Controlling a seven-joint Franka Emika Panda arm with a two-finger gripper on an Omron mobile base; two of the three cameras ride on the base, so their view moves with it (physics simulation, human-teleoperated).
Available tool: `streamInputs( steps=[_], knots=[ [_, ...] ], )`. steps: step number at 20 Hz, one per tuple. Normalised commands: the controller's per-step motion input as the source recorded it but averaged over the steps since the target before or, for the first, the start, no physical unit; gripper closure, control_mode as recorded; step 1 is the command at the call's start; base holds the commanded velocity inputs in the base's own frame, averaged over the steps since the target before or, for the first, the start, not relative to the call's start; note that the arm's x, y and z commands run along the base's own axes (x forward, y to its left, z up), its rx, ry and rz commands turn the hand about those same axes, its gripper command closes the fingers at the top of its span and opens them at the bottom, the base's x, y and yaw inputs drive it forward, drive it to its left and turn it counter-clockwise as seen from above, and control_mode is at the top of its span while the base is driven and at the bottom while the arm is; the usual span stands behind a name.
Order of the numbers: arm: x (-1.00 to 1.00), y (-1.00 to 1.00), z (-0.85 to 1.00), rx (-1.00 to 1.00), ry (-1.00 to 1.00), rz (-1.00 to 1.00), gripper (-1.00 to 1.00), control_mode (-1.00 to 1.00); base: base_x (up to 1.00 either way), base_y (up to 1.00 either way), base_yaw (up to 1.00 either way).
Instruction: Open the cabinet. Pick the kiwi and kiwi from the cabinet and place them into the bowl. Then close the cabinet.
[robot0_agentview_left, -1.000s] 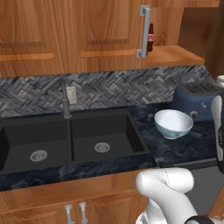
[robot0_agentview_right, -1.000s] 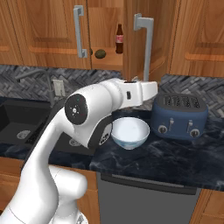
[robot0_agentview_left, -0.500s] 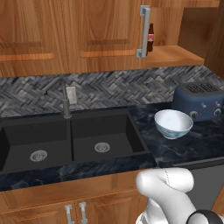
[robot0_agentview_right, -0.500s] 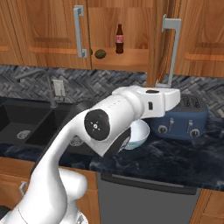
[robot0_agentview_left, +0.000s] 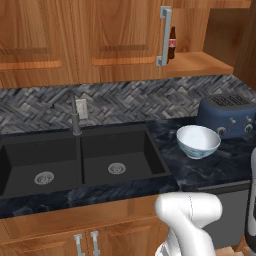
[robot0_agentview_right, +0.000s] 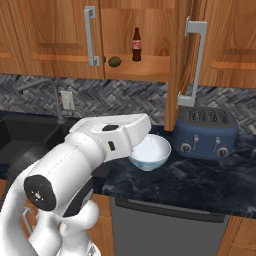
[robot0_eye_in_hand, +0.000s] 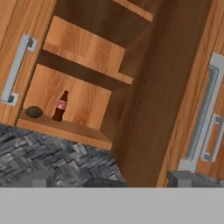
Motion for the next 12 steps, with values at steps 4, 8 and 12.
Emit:
streamInputs(
  steps=[4,8,12],
  knots=[
    [0.0,1.0,0.0,0.06,0.0,0.2,-1.0,-1.0,0.0,0.0,0.0],
    [0.27,1.0,0.0,0.11,0.0,0.24,-1.0,-1.0,0.0,0.0,0.0],
    [0.31,1.0,0.0,0.13,0.0,0.22,-1.0,-1.0,0.0,0.0,0.0]
  ],
)
